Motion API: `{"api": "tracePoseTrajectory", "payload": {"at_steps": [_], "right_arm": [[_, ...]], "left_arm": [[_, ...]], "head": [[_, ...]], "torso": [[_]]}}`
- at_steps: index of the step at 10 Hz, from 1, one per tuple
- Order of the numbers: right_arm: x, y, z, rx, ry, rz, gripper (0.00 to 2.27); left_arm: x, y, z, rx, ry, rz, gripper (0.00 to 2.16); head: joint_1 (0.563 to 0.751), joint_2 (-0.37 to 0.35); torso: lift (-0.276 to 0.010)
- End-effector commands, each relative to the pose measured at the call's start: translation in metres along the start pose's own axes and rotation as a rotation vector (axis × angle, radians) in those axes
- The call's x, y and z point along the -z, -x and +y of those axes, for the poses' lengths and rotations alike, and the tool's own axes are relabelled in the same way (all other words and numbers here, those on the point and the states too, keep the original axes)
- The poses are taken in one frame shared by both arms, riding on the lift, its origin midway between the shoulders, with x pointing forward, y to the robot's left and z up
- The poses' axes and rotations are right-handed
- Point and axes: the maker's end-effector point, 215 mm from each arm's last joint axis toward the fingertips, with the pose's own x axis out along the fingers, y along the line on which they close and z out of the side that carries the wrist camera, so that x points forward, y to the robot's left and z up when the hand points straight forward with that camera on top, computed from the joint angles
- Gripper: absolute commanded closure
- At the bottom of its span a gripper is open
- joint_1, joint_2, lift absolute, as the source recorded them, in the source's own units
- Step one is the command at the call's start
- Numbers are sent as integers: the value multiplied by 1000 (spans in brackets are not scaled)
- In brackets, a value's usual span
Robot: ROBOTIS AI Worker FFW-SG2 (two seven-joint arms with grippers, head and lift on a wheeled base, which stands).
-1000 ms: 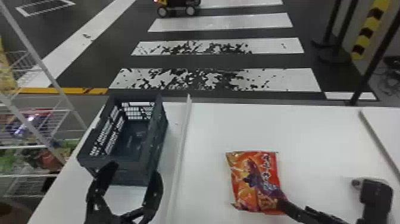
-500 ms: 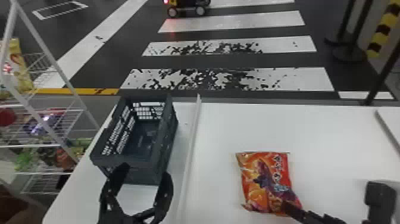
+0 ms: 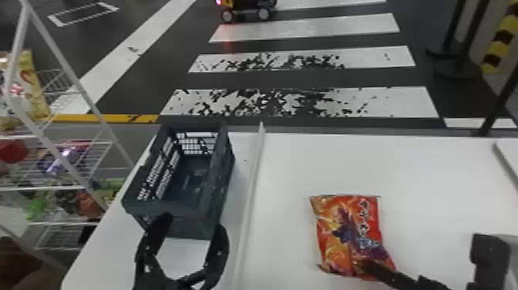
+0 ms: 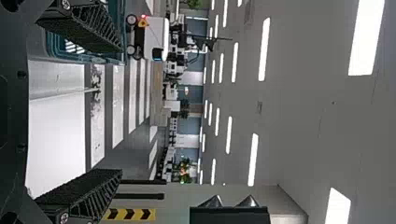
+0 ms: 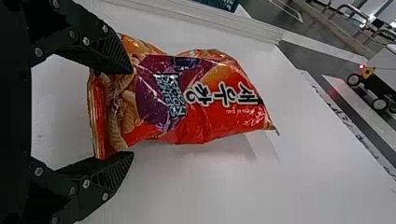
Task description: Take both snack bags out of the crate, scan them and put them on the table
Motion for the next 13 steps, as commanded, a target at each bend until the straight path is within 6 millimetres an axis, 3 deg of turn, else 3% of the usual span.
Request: {"api": "tracePoseTrajectory", "payload": {"at_steps": [1, 2, 3, 6, 9, 11, 13], "right_arm": [[-1, -1, -10, 40, 28, 4, 1919], [-3, 0, -15, 63, 49, 1, 2209], [-7, 0, -17, 70, 58, -15, 2253], [-25, 6, -17, 81, 81, -83, 2253], [-51, 26, -19, 147, 156, -151, 2253], [-68, 46, -29, 296, 305, -169, 2253], [-71, 57, -25, 414, 468, -149, 2253]], "left_arm": [[3, 1, 1, -3, 1, 5, 80], [3, 0, 2, -6, 2, 4, 80], [3, 0, 2, -6, 2, 4, 80], [8, 0, 1, -8, 5, 11, 83], [10, -2, 5, -20, 19, 8, 83], [10, -3, 4, -17, 22, 6, 83], [11, -3, 5, -17, 24, 7, 83]], "head": [[695, 214], [695, 211], [695, 204], [695, 186], [695, 158], [695, 139], [695, 99]], "torso": [[-94], [-94], [-94], [-94], [-94], [-94], [-94]]}}
